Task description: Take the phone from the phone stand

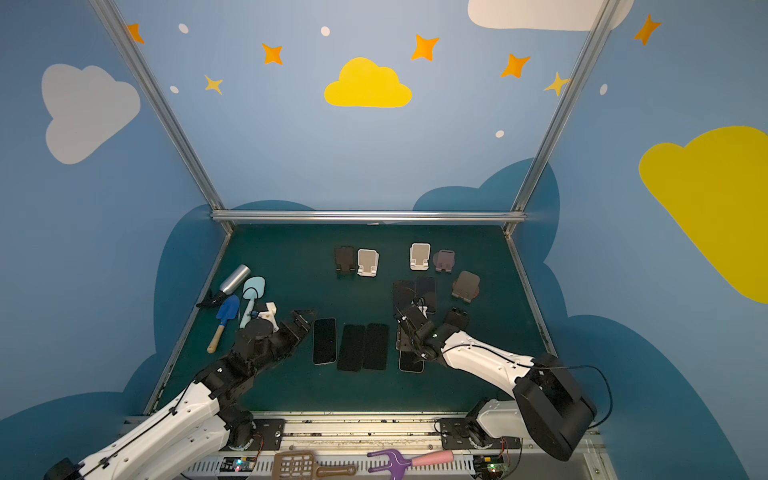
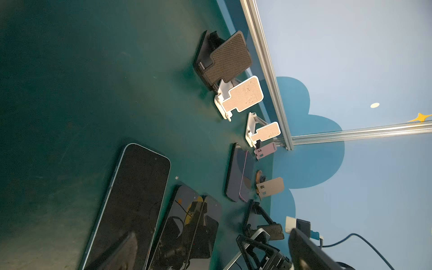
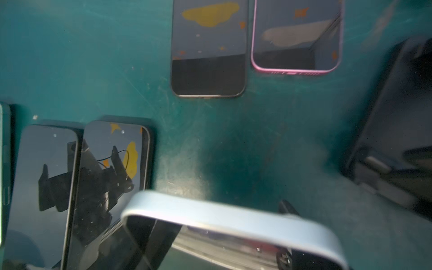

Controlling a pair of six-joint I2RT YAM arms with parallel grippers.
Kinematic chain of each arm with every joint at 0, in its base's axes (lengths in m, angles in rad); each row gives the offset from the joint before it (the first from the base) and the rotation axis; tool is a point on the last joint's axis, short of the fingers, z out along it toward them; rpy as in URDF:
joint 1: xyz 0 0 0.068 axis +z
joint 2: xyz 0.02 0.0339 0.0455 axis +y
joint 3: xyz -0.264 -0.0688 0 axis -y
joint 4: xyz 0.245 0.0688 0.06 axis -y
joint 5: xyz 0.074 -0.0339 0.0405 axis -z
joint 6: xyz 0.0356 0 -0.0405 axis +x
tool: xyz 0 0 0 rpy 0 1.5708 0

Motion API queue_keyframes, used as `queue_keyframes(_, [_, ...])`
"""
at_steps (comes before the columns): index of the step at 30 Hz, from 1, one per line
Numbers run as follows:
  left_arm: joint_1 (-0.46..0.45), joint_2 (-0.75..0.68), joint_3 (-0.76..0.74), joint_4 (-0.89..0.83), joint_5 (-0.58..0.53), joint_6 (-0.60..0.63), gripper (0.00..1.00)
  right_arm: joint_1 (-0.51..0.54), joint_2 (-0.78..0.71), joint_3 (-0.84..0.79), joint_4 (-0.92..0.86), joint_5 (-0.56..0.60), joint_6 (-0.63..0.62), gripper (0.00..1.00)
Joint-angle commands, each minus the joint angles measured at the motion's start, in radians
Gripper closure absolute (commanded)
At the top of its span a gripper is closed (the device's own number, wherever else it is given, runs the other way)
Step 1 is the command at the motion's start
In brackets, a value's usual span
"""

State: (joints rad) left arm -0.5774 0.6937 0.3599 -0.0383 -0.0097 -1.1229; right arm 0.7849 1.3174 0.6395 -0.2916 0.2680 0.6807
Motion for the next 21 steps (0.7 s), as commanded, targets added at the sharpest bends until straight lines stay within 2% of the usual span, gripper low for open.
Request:
queue_keyframes(1, [-0.007, -0.028, -0.005, -0.016, -0.027, 0.002, 0.0, -0.004, 0.054, 0.028, 0.005, -0.062, 0.019, 0.39])
queue_keyframes(7, [-0.015, -0.028, 0.011, -0.026, -0.038, 0.004, 0.0, -0.011, 0.155, 0.107, -0.035, -0.1, 0.023, 0.39])
queue_keyframes(21, [-0.024, 0.006, 0.019, -0.012, -0.037, 0.006, 0.0, -0.049, 0.273, 0.171, -0.153, -0.172, 0.049, 0.35])
